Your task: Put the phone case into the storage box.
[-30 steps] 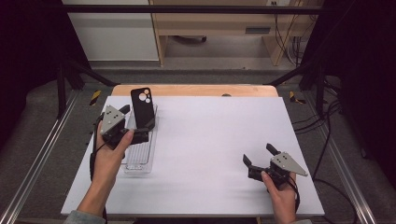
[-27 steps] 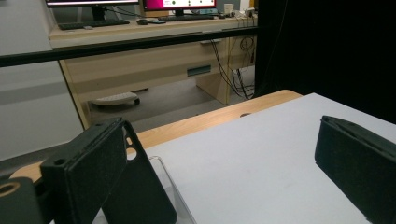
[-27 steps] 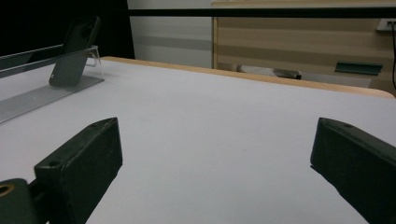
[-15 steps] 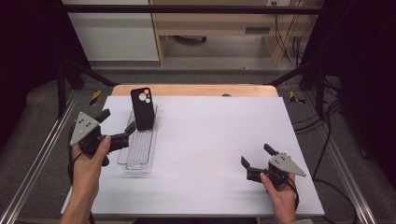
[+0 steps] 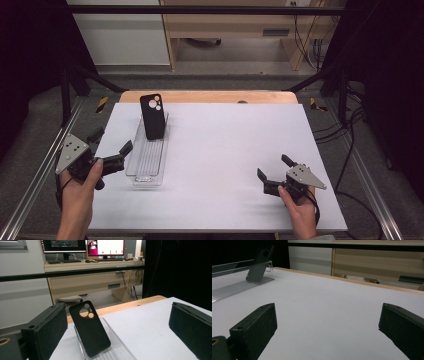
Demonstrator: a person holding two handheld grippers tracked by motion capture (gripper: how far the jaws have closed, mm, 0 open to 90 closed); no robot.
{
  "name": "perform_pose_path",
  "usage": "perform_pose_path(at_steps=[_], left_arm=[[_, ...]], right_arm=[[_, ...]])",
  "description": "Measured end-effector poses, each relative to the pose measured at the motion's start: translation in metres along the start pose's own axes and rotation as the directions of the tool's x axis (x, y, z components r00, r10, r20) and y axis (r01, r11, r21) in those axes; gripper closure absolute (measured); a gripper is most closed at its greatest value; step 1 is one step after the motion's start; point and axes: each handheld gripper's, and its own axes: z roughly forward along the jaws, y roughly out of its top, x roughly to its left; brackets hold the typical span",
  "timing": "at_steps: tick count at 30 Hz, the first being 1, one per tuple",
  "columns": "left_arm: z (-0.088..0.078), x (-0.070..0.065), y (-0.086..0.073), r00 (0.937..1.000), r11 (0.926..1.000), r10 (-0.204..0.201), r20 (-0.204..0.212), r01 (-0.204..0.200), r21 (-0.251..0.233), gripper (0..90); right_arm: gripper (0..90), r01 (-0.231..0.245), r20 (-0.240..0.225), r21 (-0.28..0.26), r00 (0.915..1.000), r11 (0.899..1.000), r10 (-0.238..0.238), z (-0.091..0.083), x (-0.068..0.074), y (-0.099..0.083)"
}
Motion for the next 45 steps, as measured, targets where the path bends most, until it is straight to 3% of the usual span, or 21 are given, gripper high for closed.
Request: perform_pose_path(at_steps=[9, 19, 30, 45], left_arm=[[-0.013, 0.003, 0.0, 0.9999, 0.9997, -0.001, -0.015, 0.001, -0.025, 1.4], [-0.026, 0.007, -0.009, 0.9998, 0.9998, -0.008, -0.017, 0.007, -0.017, 1.4], [-0.033, 0.008, -0.021, 0.9994, 0.9987, 0.02, -0.027, -0.021, -0.046, 1.5], [-0.034, 0.003, -0.051, 0.9998, 0.9977, -0.002, 0.021, 0.003, -0.068, 1.3]], right_arm=[[2.3, 0.003, -0.004, -0.003, 1.0, 1.0, -0.003, 0.0, 0.0, 0.0], [2.3, 0.006, -0.001, -0.011, 1.0, 1.0, -0.006, -0.002, -0.002, 0.001], [2.4, 0.019, -0.007, -0.013, 0.9998, 1.0, -0.02, -0.002, 0.0, 0.001], [2.5, 0.027, -0.016, -0.007, 0.9995, 1.0, -0.028, -0.001, 0.001, 0.001]])
